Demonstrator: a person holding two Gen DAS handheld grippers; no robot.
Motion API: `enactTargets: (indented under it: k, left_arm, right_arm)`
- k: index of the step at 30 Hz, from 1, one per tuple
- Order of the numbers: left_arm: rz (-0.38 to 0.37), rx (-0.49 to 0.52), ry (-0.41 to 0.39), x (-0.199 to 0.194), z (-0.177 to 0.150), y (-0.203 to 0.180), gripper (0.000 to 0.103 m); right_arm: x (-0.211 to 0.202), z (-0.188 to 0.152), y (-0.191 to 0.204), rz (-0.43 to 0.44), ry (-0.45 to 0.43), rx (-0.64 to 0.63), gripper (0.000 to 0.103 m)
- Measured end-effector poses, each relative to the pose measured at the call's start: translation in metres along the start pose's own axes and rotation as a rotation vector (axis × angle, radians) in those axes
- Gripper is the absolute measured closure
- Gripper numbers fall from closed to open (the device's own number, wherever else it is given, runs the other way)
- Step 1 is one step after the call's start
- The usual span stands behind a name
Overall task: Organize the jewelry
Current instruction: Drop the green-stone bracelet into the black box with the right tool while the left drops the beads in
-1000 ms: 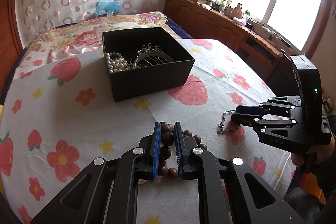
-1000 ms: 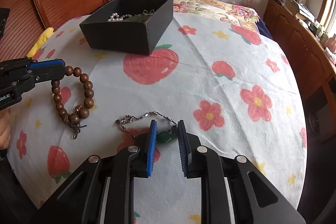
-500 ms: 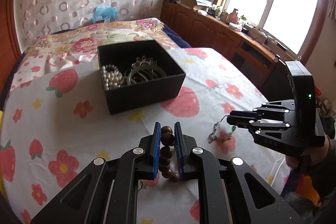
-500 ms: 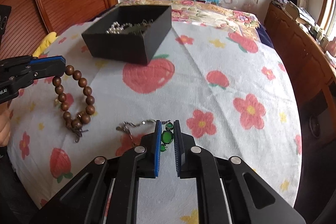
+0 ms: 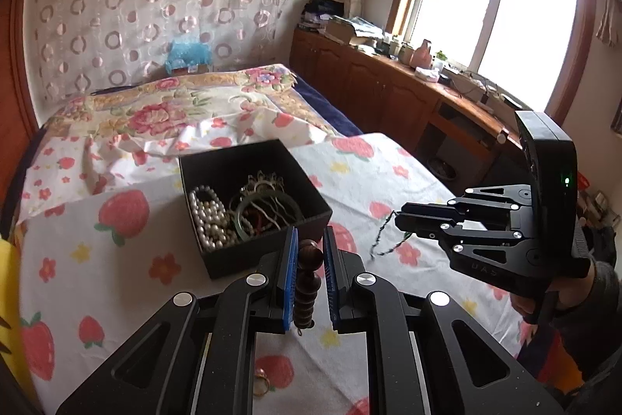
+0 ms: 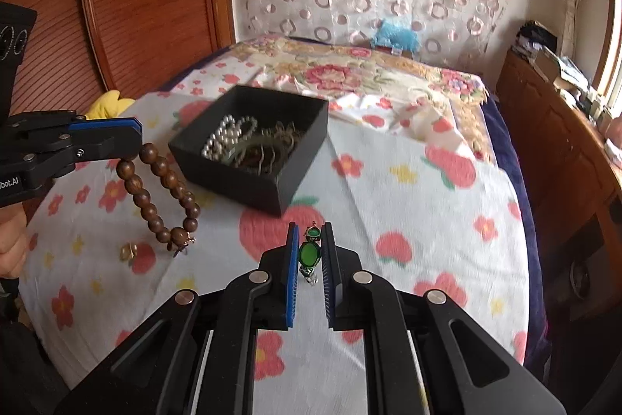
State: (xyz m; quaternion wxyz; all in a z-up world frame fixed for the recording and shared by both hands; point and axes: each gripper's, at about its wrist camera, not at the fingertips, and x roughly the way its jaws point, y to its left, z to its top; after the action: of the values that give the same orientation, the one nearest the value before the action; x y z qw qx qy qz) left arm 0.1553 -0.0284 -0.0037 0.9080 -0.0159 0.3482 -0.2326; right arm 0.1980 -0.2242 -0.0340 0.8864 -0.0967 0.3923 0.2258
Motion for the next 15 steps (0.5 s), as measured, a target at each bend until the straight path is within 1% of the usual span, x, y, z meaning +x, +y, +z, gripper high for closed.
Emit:
enactTargets:
  k: [9,15]
  left_arm:
    - [-0.007,-0.007,-0.042,-0.013,0.025,0.007,0.091]
    - [0.031,0.014,-0.085,-0.021,0.042,0.01,0.091]
  right_arm:
    - [-0.004,0.026,0.001,0.018,-0.057,-0.029,0.09]
    - [-0.003,0.039,0.004,0.033,-0.086,-0.036,0.09]
